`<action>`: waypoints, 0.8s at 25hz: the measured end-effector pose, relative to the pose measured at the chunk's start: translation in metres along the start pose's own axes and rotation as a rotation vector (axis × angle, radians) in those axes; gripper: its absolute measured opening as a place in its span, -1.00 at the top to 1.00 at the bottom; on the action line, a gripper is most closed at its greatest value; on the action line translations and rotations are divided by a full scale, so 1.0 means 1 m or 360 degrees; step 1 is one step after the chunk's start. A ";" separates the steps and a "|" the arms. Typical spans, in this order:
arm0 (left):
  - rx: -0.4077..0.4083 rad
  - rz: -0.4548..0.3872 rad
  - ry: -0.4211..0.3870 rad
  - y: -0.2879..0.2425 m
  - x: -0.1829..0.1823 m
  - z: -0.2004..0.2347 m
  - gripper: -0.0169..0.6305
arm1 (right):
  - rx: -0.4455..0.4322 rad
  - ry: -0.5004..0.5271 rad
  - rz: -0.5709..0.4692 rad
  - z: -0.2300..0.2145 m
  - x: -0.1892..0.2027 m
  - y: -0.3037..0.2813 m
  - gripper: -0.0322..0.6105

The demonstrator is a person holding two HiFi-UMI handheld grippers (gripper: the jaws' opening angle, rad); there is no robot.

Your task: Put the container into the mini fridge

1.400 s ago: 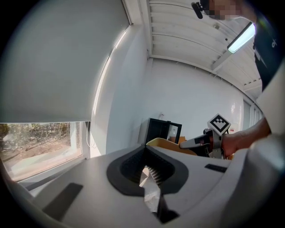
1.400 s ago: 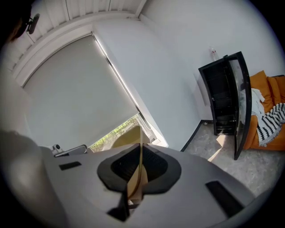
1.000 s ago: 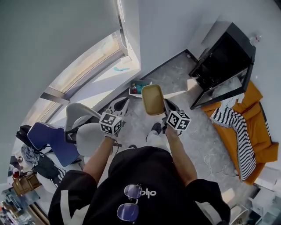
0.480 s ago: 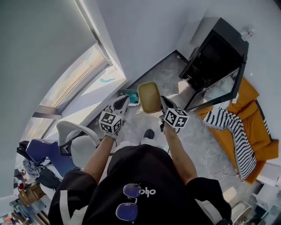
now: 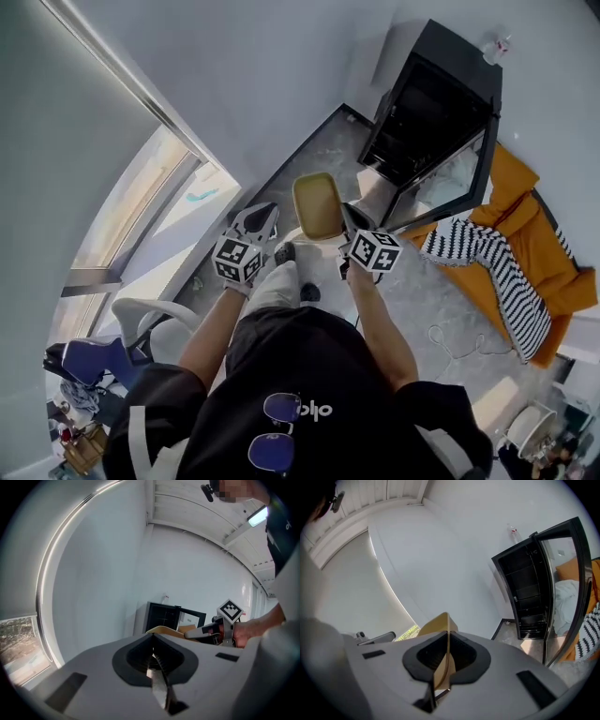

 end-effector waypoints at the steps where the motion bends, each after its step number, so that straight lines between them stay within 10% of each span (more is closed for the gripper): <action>1: 0.0021 0.0002 0.0000 -0.011 -0.001 0.002 0.92 | 0.0017 -0.0011 -0.0012 -0.007 -0.006 -0.003 0.82; 20: 0.0444 -0.0020 -0.0051 -0.282 -0.086 0.130 0.92 | 0.0316 -0.0168 -0.0245 -0.096 -0.192 -0.153 0.82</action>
Point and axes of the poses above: the fingertips, and each gripper's own axes: y backward along the fingers, z to its left, x out of its underside, the point moved 3 cm from there along y, backward along the fingers, and after that the axes turned 8 degrees about -y, right-handed, at the moved point
